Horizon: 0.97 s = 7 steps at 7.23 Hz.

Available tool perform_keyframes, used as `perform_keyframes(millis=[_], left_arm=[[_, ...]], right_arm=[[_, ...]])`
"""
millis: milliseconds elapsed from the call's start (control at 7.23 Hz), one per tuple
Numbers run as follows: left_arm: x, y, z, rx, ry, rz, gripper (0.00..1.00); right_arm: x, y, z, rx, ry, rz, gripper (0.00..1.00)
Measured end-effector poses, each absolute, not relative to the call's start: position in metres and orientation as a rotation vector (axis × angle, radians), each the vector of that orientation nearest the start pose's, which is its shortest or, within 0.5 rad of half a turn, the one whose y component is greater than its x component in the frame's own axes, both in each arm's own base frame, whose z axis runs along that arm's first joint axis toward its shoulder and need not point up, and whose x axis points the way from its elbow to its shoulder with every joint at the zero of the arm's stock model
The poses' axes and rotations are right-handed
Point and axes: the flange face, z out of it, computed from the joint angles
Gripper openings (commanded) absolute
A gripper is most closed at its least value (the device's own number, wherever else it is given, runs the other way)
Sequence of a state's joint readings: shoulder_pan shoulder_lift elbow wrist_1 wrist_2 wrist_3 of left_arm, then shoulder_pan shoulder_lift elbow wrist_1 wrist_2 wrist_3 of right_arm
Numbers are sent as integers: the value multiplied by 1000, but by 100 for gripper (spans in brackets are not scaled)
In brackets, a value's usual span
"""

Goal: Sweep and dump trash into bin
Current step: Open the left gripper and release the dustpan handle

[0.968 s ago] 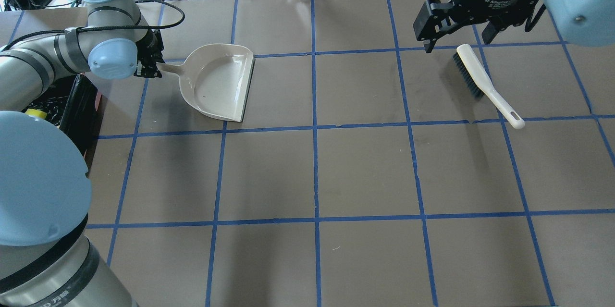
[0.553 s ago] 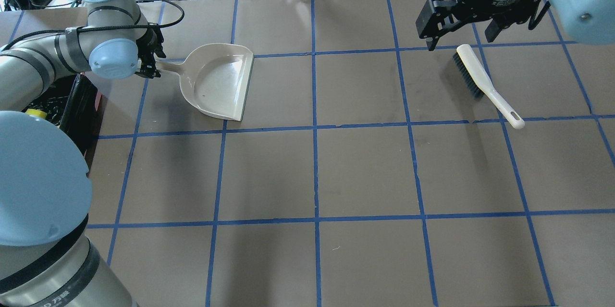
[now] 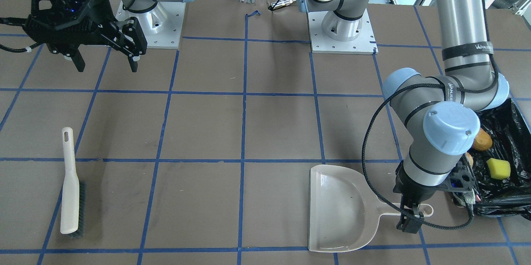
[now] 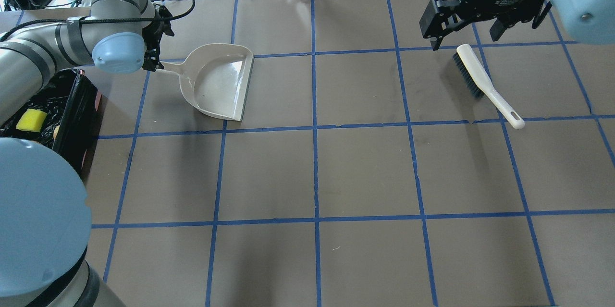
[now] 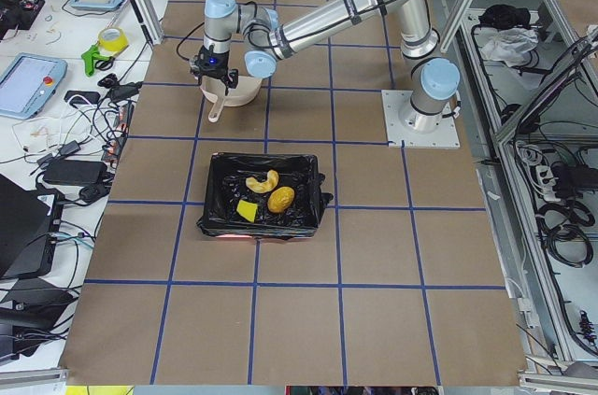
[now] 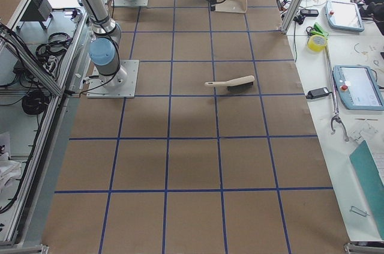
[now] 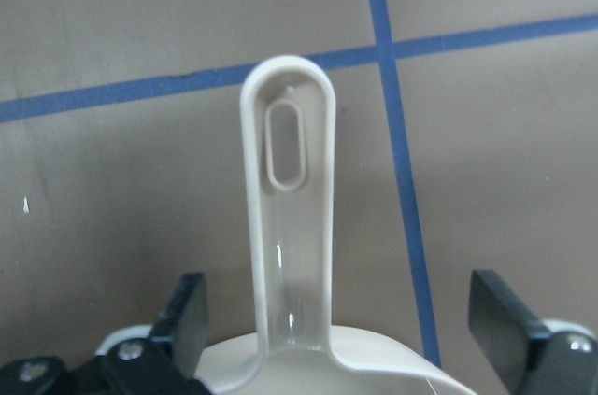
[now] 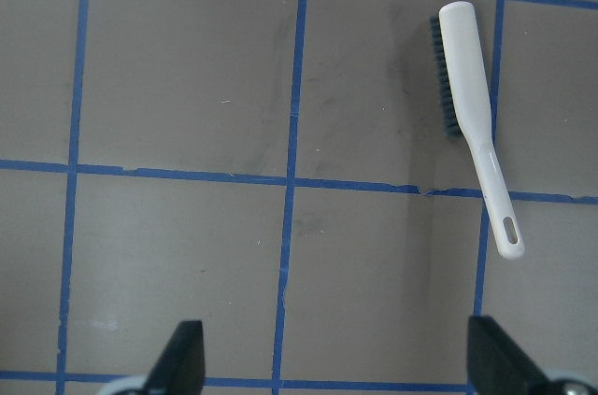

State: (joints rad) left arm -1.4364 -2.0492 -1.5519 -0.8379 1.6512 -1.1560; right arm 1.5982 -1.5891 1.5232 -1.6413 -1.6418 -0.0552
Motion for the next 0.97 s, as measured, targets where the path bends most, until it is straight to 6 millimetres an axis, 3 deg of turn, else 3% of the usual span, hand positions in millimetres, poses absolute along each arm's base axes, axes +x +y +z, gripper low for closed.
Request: perform_keyframes(millis=[415,553,830,968], left_arm=[[-52,-665,340,-1652,2741,-517,100],[-57,-659,353,-1428,2854,-540,100],[-68,-637,389,-789,3066,-508,100],[-73,-623,404,-592,3106,-460,100]], right_arm=[[140,-493,528,-125,3206,-218,100],[140,-493,528,-125,3206,-218,100],[140,-493,529,-126,3205,-219,100],[140,-492,529,-126,3205,-220,100]])
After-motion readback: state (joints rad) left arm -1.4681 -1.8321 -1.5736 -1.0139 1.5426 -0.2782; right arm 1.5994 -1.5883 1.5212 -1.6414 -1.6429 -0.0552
